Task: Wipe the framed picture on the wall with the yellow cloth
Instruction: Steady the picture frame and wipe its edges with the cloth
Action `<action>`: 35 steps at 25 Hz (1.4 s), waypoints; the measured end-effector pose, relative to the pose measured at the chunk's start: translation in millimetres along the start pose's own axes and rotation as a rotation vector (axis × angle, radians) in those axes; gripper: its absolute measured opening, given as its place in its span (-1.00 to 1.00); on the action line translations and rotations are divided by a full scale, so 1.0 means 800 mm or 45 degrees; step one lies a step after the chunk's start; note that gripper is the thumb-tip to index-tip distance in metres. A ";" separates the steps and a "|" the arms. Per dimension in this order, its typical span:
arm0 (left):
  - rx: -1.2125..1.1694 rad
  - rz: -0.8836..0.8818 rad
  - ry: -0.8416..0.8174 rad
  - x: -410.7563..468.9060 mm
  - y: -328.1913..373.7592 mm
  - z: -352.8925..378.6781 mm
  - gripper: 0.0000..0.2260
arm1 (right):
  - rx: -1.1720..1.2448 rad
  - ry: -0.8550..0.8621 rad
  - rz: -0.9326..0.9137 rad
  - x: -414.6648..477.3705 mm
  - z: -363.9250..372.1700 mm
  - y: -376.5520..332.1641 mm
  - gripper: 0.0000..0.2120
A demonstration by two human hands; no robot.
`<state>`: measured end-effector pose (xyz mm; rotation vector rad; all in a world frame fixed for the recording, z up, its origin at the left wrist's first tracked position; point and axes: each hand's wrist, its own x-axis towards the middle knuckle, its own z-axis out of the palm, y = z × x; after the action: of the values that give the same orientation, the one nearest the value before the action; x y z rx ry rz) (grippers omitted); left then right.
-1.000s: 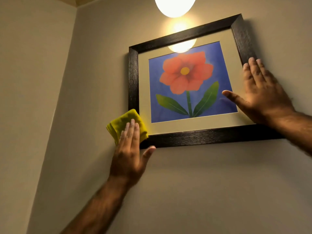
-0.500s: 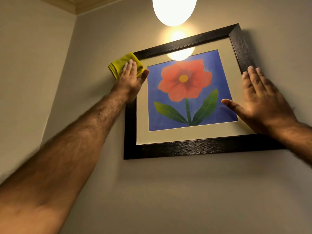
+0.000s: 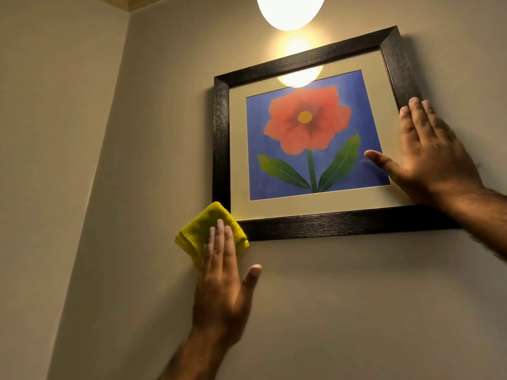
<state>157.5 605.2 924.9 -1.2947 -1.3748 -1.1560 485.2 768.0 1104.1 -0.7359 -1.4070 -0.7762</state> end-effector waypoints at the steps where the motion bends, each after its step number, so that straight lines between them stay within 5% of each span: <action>1: 0.008 0.016 -0.010 0.001 0.013 0.002 -0.23 | 0.000 0.004 -0.001 0.001 0.002 0.000 0.07; 6: 0.094 0.334 -0.118 -0.001 0.058 0.019 -0.23 | 0.020 0.024 -0.008 0.002 0.007 0.005 0.07; 13: 0.151 0.103 -0.038 0.020 -0.020 -0.017 -0.22 | 0.017 0.029 -0.004 0.002 0.004 0.005 0.08; 19: 0.116 0.170 -0.077 0.222 -0.019 -0.046 -0.02 | -0.027 0.010 -0.008 0.000 0.001 0.003 0.06; 23: 0.183 0.125 -0.141 0.294 -0.017 -0.059 -0.17 | -0.031 0.022 -0.020 -0.001 0.001 0.001 0.05; 28: 0.216 0.151 -0.029 0.169 -0.018 -0.029 -0.07 | -0.016 0.037 -0.004 -0.002 0.005 0.002 0.05; 35: 0.030 0.096 0.037 0.105 0.001 -0.056 -0.30 | -0.017 0.035 -0.009 0.001 0.003 0.003 0.04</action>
<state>154.6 574.7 1014.7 -1.2975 -1.3041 -1.1002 485.7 771.5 1105.0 -0.7283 -1.3816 -0.7991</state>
